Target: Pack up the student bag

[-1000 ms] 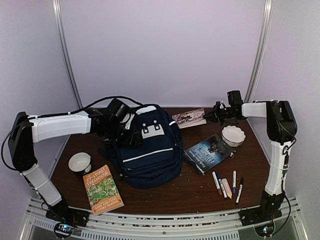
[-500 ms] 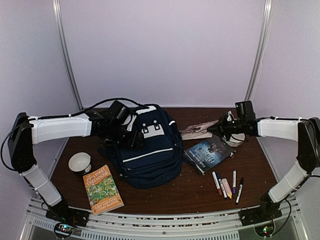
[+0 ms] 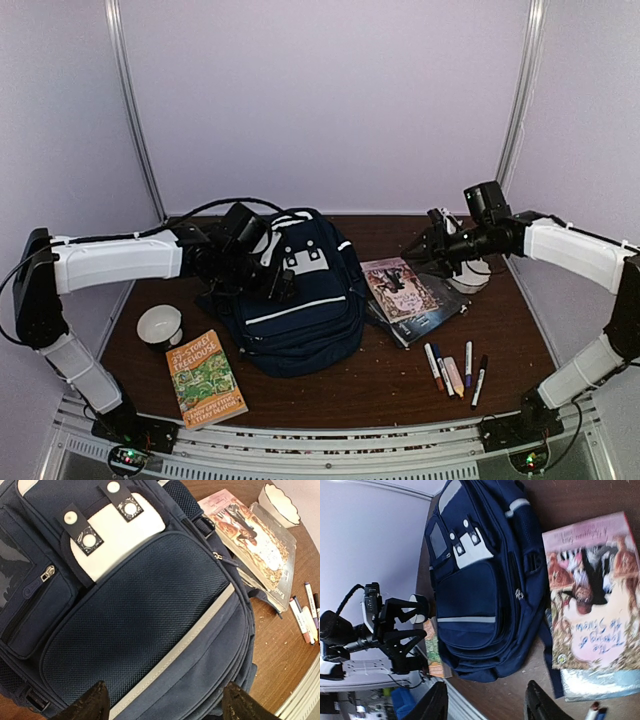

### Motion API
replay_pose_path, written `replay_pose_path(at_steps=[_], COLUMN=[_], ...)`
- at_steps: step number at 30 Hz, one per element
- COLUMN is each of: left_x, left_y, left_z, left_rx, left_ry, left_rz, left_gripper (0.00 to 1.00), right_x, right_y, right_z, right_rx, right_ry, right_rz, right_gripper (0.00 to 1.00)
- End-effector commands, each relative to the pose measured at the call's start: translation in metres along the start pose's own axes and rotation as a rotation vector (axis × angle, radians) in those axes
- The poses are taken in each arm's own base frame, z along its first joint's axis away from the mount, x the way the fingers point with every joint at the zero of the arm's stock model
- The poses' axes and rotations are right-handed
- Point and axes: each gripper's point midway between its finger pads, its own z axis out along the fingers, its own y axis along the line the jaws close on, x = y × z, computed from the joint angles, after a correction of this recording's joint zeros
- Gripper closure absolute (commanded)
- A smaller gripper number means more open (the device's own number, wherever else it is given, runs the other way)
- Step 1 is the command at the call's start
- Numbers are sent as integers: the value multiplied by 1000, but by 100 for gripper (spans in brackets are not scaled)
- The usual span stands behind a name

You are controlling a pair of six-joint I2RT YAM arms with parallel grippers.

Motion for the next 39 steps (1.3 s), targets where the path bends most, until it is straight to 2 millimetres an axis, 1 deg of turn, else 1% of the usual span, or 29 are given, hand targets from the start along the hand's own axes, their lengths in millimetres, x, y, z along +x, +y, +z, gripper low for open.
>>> replay_pose_path(at_steps=[1, 2, 4, 6, 9, 11, 12, 14, 15, 16, 19, 21, 25, 27, 30, 33, 35, 37, 39], left_x=[-11, -10, -6, -2, 2, 5, 6, 8, 10, 11, 15, 15, 17, 16, 14, 13, 12, 11, 11], left_y=[-4, -4, -5, -6, -6, -4, -4, -2, -1, 0, 1, 2, 3, 2, 1, 2, 2, 2, 4], left_z=[-10, -10, -8, -8, -10, -11, -12, -13, -12, -12, -10, -10, -8, -8, -8, -11, -14, -17, -19], left_rx=[3, 3, 15, 22, 26, 24, 23, 15, 11, 8, 4, 2, -1, 0, 3, -1, -5, -6, -14], left_ry=[-68, -66, -60, -50, -46, -43, -42, -41, -38, -35, -27, -27, -22, -21, -26, -28, -33, -40, -42], left_rz=[-3, -4, -2, 3, 9, 11, 12, 14, 11, 12, 13, 12, 16, 18, 18, 16, 12, 8, 3], left_gripper=[20, 20, 21, 20, 20, 20, 21, 21, 20, 21, 20, 21, 20, 21, 20, 20, 20, 20, 20], right_x=[-30, -38, -58, -81, -103, -114, -117, -122, -122, -124, -121, -122, -123, -118, -105, -85, -76, -67, -61], right_y=[-26, -36, -55, -68, -88, -103, -110, -123, -133, -137, -156, -155, -156, -157, -160, -166, -170, -173, -170], right_z=[-9, -7, -2, 6, 19, 29, 34, 44, 52, 56, 67, 71, 74, 75, 76, 80, 85, 90, 95], right_rx=[225, 254, 283, 304, 369, 398, 412, 413, 420, 427, 442, 419, 414, 407, 389, 359, 334, 303, 251], right_ry=[133, 167, 185, 166, 197, 231, 250, 277, 298, 308, 347, 354, 366, 380, 414, 468, 499, 529, 549], right_rz=[-441, -484, -475, -485, -528, -540, -538, -526, -508, -502, -466, -458, -437, -424, -379, -290, -243, -214, -191], right_gripper=[47, 47, 47, 45, 44, 42, 38, 34, 34, 33, 32, 31, 30, 30, 29, 29, 28, 26, 26])
